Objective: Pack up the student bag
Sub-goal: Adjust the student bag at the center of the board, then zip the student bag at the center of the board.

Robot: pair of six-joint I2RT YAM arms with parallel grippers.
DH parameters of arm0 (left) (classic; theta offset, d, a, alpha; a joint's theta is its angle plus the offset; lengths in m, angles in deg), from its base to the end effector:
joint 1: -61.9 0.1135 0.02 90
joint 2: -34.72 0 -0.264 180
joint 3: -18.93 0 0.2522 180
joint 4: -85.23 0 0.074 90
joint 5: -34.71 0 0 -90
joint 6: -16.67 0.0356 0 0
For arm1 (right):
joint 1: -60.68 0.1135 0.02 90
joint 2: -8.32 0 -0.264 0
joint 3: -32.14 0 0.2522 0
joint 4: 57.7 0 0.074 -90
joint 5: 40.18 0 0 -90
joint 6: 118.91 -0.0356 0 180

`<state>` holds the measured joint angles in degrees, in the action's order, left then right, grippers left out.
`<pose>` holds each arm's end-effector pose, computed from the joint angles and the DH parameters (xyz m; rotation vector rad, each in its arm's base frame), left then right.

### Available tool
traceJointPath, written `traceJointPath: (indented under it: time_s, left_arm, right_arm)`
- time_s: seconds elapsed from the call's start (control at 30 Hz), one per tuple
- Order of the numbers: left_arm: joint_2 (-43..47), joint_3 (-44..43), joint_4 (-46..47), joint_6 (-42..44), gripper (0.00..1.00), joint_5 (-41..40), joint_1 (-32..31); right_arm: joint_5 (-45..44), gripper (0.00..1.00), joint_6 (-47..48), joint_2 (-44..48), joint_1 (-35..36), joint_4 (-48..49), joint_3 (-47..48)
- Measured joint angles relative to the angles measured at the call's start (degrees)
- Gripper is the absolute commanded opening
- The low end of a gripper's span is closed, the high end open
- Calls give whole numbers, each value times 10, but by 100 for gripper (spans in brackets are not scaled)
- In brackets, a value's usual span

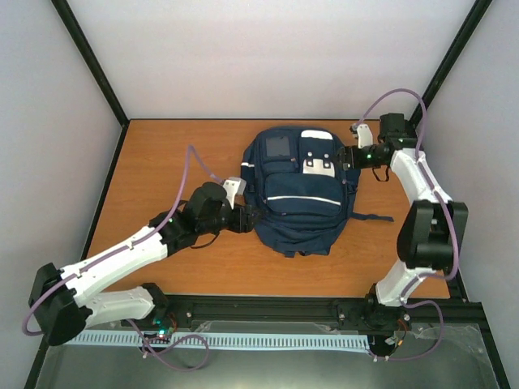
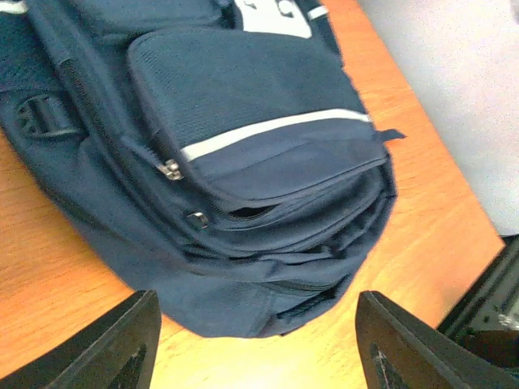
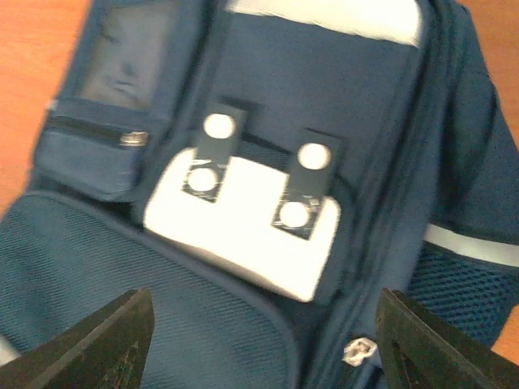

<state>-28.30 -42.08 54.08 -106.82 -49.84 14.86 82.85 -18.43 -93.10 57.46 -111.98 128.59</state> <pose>0.1637 -0.1808 0.2801 0.3289 2.2683 -0.8846 0.3771 -0.0018 0.2612 -0.3577 2.4546 0.6467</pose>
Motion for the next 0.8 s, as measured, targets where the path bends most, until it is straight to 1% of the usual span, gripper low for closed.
traceJointPath:
  time_s: [0.1, 0.17, 0.27, 0.3, 0.4, 0.47, 0.53, 0.6, 0.7, 0.8]
  left_arm:
    - [-12, -3, -27, 11, 58, -26, 12]
    - [-35, -4, -42, 19, 57, -34, 24]
    - [-73, -19, -63, 25, 57, -46, 45]
    - [-85, -26, -67, 24, 59, -47, 56]
    - [-121, -52, -70, 15, 65, -36, 94]
    - [-152, -77, -68, 8, 65, -25, 115]
    - [-172, -91, -66, 7, 64, -20, 122]
    - [-199, -106, -58, 2, 59, -9, 129]
    - [-255, -137, -44, -24, 53, 30, 144]
    - [-320, -181, -31, -47, 49, 62, 166]
  right_arm:
    - [5, 73, 11, 66, 25, 2, -28]
    - [15, 72, 30, 101, 60, 5, -50]
    - [33, 70, 63, 139, 124, 19, -103]
    - [41, 70, 74, 146, 145, 24, -127]
    - [55, 69, 98, 148, 178, 30, -178]
    - [56, 69, 112, 145, 187, 29, -197]
    - [56, 69, 121, 143, 191, 31, -204]
    - [56, 69, 127, 143, 191, 38, -209]
    - [50, 67, 133, 142, 191, 43, -212]
    - [48, 66, 139, 136, 193, 44, -213]
